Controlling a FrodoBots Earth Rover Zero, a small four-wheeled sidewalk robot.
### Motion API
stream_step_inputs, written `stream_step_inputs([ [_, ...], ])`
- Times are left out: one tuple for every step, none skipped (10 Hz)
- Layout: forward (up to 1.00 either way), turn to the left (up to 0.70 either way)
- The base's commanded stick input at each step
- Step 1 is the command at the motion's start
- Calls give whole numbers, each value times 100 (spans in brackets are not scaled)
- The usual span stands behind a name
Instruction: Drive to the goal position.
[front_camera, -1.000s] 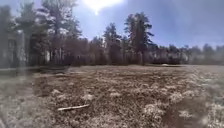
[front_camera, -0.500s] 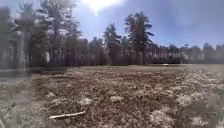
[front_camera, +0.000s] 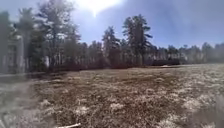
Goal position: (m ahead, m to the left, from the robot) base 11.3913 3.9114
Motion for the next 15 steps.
stream_step_inputs([
  [50,0],
  [50,0],
  [50,0],
  [50,0],
  [50,15],
  [50,37],
  [50,50],
  [50,50],
  [50,50],
  [50,8],
  [50,0],
  [50,0],
  [50,0],
  [50,0],
  [50,0],
])
